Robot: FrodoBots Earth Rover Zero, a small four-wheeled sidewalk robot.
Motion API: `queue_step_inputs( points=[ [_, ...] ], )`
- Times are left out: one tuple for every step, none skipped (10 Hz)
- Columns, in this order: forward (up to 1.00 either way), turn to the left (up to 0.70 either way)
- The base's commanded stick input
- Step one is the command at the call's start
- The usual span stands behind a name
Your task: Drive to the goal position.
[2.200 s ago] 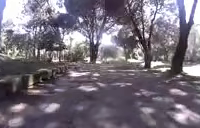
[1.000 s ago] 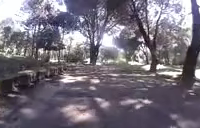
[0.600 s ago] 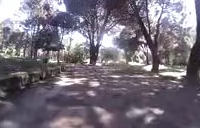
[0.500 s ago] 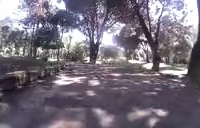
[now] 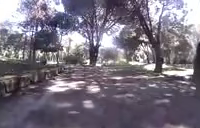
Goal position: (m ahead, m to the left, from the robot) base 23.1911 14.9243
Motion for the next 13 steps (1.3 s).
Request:
queue_step_inputs(
  points=[
    [0.85, 0.00],
    [0.85, 0.00],
    [0.85, 0.00],
    [0.85, 0.00],
    [0.85, 0.00],
    [0.85, 0.00],
    [0.85, 0.00],
    [0.85, 0.04],
    [0.85, 0.27],
    [0.85, 0.34],
    [0.85, 0.28],
    [0.85, 0.00],
    [0.85, 0.00]
  ],
)
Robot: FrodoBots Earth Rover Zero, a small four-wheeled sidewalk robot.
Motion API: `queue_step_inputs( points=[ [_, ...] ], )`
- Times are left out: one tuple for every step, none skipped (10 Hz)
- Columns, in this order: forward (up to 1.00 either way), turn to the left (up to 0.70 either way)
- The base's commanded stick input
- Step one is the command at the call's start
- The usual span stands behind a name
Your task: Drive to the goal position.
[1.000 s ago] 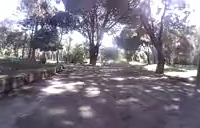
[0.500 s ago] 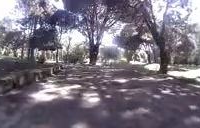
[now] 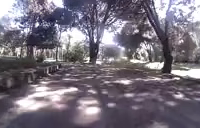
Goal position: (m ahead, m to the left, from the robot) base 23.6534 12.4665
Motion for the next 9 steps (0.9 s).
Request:
queue_step_inputs(
  points=[
    [0.85, 0.00],
    [0.85, 0.00],
    [0.85, 0.00],
    [0.85, 0.00],
    [0.85, 0.00],
    [0.85, 0.00],
    [0.85, 0.00],
    [0.85, 0.00],
    [0.85, 0.23]
  ],
)
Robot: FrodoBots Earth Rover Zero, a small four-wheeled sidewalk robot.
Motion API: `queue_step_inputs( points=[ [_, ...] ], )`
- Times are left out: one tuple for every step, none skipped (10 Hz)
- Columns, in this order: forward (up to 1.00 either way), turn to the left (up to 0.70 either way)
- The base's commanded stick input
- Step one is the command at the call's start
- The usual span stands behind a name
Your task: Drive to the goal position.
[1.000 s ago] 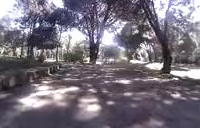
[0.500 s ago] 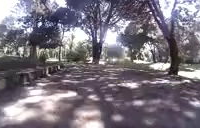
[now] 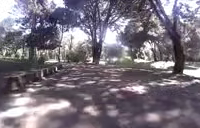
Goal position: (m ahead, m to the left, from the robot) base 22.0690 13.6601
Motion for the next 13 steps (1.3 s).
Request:
queue_step_inputs(
  points=[
    [0.85, 0.33],
    [0.85, 0.23],
    [0.85, 0.09],
    [0.85, 0.00],
    [0.85, 0.00],
    [0.85, 0.00],
    [0.85, 0.00],
    [0.85, 0.00],
    [0.85, 0.00],
    [0.85, 0.00],
    [0.85, 0.00],
    [0.85, 0.00],
    [0.85, 0.00]
  ],
)
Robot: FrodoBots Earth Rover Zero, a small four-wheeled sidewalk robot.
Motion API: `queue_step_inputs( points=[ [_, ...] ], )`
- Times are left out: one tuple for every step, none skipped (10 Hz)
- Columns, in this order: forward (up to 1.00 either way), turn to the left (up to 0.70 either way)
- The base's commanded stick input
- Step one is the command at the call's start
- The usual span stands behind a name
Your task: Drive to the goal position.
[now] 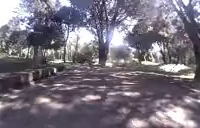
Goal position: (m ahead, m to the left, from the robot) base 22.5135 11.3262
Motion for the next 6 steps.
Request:
queue_step_inputs(
  points=[
    [0.85, 0.20],
    [0.85, 0.29],
    [0.85, 0.34],
    [0.85, 0.20],
    [0.85, 0.04],
    [0.85, 0.00]
  ],
)
